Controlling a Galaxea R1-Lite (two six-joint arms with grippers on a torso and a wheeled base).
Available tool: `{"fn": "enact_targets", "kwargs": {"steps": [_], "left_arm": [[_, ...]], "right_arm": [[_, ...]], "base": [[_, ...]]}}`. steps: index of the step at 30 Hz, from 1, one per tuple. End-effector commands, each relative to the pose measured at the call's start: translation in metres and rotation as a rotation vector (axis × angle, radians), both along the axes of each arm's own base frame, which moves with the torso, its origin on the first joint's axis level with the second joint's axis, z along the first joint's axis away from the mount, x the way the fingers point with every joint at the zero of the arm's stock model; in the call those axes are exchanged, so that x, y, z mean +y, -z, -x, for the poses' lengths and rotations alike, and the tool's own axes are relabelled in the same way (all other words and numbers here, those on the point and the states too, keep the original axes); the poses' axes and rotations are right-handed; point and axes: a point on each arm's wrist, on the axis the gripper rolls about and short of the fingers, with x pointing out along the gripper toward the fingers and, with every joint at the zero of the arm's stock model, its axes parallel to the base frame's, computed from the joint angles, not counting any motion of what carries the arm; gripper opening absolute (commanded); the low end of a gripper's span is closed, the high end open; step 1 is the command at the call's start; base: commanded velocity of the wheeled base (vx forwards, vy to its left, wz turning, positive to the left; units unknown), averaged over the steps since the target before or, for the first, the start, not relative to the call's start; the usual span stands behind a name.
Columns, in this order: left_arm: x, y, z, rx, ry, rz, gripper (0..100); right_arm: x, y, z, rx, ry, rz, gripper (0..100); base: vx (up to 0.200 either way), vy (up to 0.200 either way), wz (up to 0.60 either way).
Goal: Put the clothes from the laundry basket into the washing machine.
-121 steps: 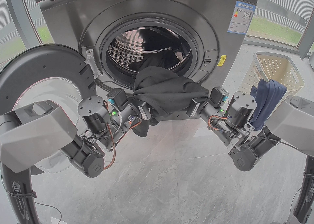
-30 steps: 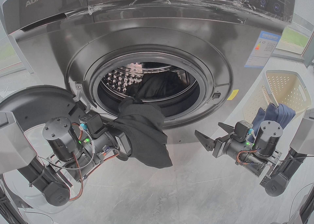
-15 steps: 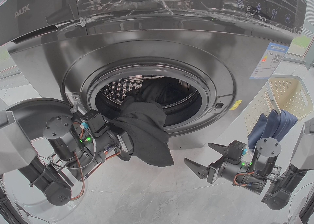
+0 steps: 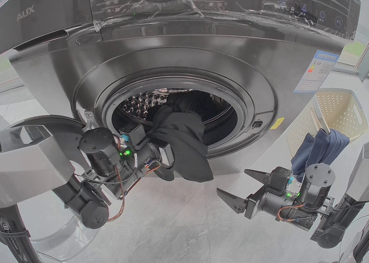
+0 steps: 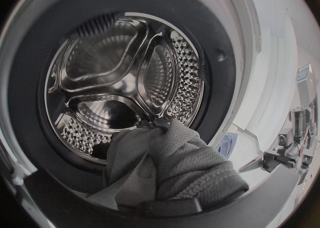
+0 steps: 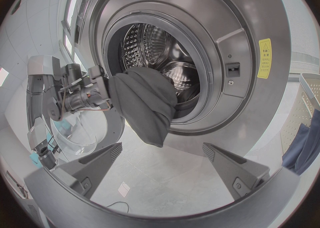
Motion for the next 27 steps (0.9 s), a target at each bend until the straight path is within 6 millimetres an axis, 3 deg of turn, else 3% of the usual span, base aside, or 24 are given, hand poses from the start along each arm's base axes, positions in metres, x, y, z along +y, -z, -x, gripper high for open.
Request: {"fn": "enact_targets", "kwargs": {"steps": [1, 12, 18, 24, 27], "left_arm": [[-0.023, 0.027, -0.037, 0.029, -0.003, 0.045, 0], [-0.044, 0.028, -0.106, -0.002, -0.046, 0.068, 0], [-0.058, 0.008, -0.138, -0.017, -0.079, 0.086, 0], [-0.058, -0.010, -0.172, -0.087, -0.171, 0.145, 0], [-0.058, -0.027, -0.180, -0.114, -0.193, 0.170, 0]], "right_arm": [[0.001, 0.000, 0.001, 0.000, -0.007, -0.002, 100], [0.002, 0.000, 0.001, 0.002, -0.009, -0.001, 100], [0.004, 0.001, 0.003, 0.004, -0.021, -0.002, 100], [0.004, 0.000, 0.002, 0.001, -0.019, -0.004, 100], [0.004, 0.000, 0.002, 0.001, -0.019, -0.004, 100]], "base": [[0.000, 0.000, 0.00], [0.000, 0.000, 0.00], [0.000, 0.000, 0.00], [0.000, 0.000, 0.00], [0.000, 0.000, 0.00]]}}
